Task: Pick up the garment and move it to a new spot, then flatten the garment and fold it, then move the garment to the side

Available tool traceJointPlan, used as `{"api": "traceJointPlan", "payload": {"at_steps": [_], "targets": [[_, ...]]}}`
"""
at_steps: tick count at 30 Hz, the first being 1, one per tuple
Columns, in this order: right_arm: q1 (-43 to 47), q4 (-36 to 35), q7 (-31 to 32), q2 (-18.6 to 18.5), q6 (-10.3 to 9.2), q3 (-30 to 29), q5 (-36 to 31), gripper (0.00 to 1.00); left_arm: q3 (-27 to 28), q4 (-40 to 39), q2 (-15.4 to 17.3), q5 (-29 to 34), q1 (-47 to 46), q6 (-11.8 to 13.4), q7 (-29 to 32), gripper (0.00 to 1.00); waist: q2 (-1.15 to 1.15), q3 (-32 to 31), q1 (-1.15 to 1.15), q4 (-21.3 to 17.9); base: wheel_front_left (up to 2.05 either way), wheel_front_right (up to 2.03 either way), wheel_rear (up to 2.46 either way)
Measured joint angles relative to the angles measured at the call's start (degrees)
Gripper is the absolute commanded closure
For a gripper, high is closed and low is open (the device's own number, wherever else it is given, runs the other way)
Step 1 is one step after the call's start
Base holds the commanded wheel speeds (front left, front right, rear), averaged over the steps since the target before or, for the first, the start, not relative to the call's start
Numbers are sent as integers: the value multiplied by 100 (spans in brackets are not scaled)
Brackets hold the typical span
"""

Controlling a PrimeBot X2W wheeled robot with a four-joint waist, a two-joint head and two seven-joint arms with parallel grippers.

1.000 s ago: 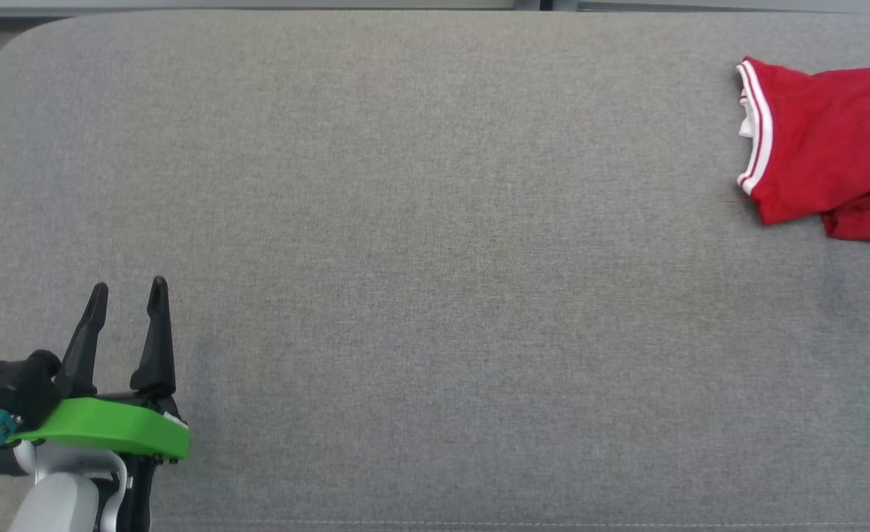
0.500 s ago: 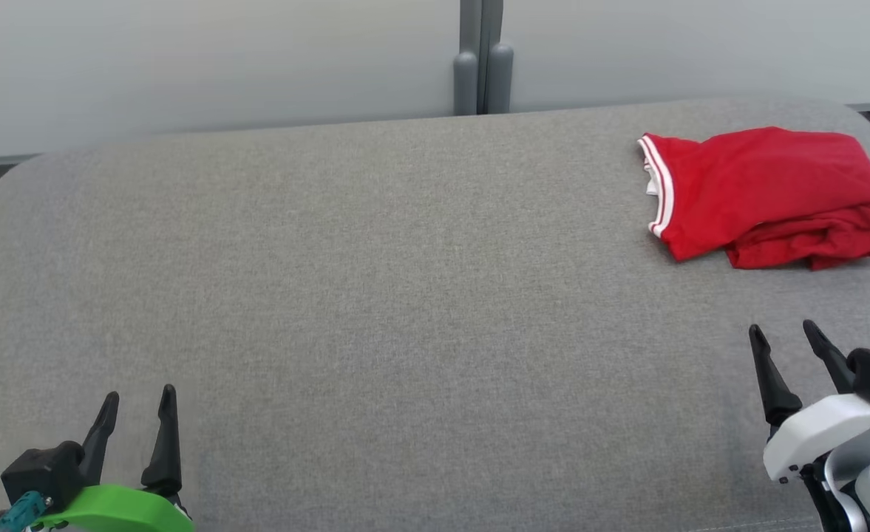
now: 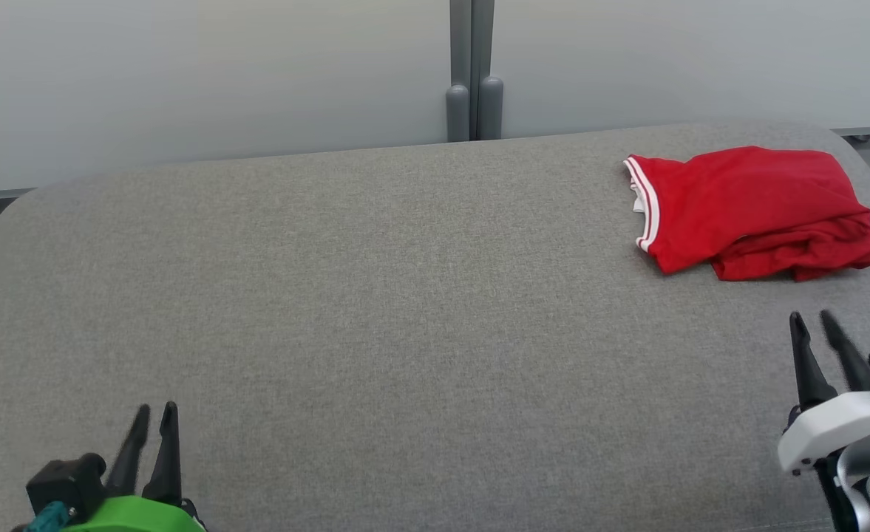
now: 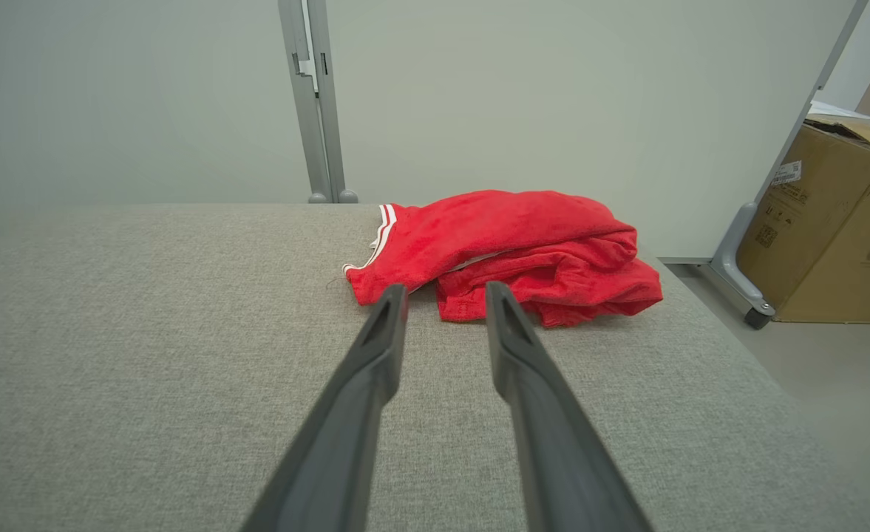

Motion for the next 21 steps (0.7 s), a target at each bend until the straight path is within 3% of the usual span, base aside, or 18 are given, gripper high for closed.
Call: {"api": "traceJointPlan", "payload": {"at_steps": [5,21], "targets": [[241,216,23,385,8,120,22,100,-97,285,-194,-16,126,0,25,100,0,0,0,1,0,0,0],[249,176,304,594,190,-197,1089,100,123,316,-299,-1013,102,-108,370,100,0,11,0,45,0,0,0]]}}
